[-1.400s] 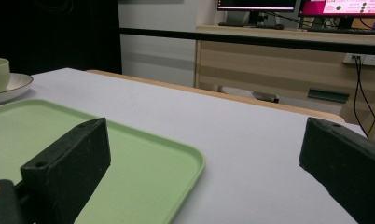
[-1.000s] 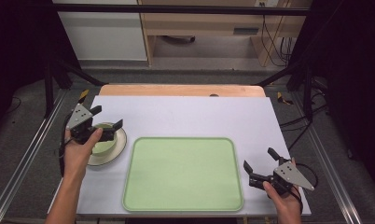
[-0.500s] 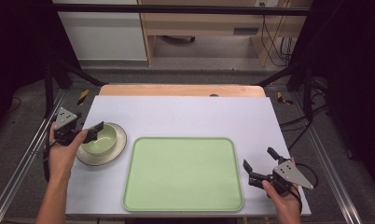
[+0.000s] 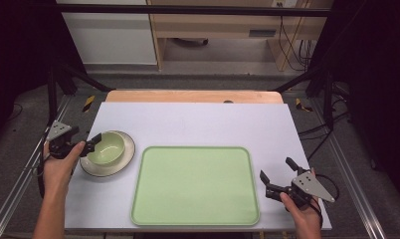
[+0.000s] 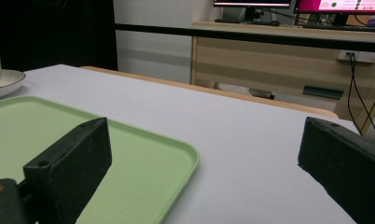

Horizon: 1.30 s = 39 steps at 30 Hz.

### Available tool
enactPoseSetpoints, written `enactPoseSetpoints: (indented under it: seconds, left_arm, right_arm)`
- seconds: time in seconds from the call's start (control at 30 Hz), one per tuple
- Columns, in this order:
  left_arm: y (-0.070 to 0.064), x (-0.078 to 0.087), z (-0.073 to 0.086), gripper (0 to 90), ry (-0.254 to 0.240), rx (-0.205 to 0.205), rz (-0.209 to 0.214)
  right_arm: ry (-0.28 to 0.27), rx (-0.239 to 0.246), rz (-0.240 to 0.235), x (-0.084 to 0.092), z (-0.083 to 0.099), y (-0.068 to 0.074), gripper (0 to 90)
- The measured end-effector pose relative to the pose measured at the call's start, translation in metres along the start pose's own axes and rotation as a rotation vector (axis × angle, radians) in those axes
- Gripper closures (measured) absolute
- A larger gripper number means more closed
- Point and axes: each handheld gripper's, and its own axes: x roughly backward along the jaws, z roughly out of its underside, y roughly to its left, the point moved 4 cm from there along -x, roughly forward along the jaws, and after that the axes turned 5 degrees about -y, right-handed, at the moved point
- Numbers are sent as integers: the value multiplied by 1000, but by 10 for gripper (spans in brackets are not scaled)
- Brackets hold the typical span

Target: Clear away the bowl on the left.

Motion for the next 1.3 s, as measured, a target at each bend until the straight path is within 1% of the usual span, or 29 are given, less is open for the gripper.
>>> enactPoseSetpoints:
  seconds: [0.03, 0.07, 0.1, 0.13, 0.17, 0.2, 0.23, 0.27, 0.33, 0.37, 0.4, 0.43, 0.47, 0.5, 0.57, 0.7, 0.77, 0.83, 0.93, 0.97, 1.0, 1.07, 1.1, 1.13, 1.2, 1.3]
  left_arm:
    - [2, 0, 3, 106, 16, 2, -17]
    - [2, 0, 3, 123, 16, 2, -17]
    - [2, 0, 4, 154, 26, 28, -16]
    - [2, 0, 4, 165, 26, 28, -16]
    - [2, -1, 4, 165, 36, 25, -16]
    - [3, 0, 4, 178, 46, 19, -34]
    - [4, 0, 5, 216, 55, 22, -49]
    - [5, 0, 7, 261, 65, 23, -51]
    - [6, -1, 12, 294, 95, 37, -39]
    - [6, -1, 13, 294, 104, 46, -29]
    - [5, -1, 14, 328, 117, 35, -18]
    - [4, -1, 15, 361, 120, 34, -24]
    - [4, -1, 15, 361, 127, 27, -24]
    - [2, 0, 17, 384, 144, 27, -12]
    - [2, 0, 18, 400, 150, 20, -15]
    - [4, 1, 22, 465, 174, 65, -7]
    - [6, 2, 23, 488, 178, 63, -25]
    - [7, 1, 25, 501, 182, 72, -24]
    - [6, -1, 27, 521, 193, 67, -31]
    - [6, -2, 27, 531, 196, 57, -37]
    - [5, -2, 27, 538, 195, 61, -32]
    - [3, -4, 26, 549, 189, 81, -25]
    - [4, -3, 26, 554, 202, 75, -24]
    - [3, -4, 26, 562, 203, 76, -30]
    - [2, -5, 27, 573, 209, 80, -30]
    - [2, -7, 28, 578, 223, 71, -38]
  right_arm:
    - [-6, 2, -1, 0, -1, -1, 29]
    - [-6, 2, -1, 0, -1, -1, 29]
    - [-5, 1, 0, 0, 0, -2, 29]
    - [-5, 1, 0, 0, 0, -2, 29]
    - [-4, -3, 3, 0, 0, -3, 30]
    - [-4, -5, 6, 0, 0, -3, 31]
    - [-5, -6, 6, 0, 0, -4, 32]
    - [-4, -6, 5, 0, 0, -4, 32]
    - [1, 2, -1, 0, 0, -1, 32]
    - [1, 2, -1, 0, 0, -1, 32]
    - [-2, 5, -3, 0, 0, -1, 32]
    - [0, 0, -5, -1, 0, 0, 32]
    - [0, 0, -5, -1, 0, 0, 32]
    - [3, 3, -5, -1, 0, 0, 33]
    - [2, 3, -6, -1, 0, 0, 33]
    - [1, 1, -7, -1, 0, 0, 33]
    - [0, 3, -9, -1, 0, 0, 33]
    - [1, 0, -11, -1, 0, 0, 33]
    - [10, 0, -13, -1, 1, 1, 33]
    - [9, 3, -14, -1, 1, 1, 33]
    - [9, 3, -14, -1, 1, 1, 33]
    - [10, 2, -13, -1, 1, 1, 33]
    - [10, 3, -13, -1, 1, 1, 33]
    - [10, 3, -13, -1, 1, 1, 33]
    - [7, 2, -13, -2, 1, 1, 33]
    - [10, 2, -16, -2, 1, 2, 33]
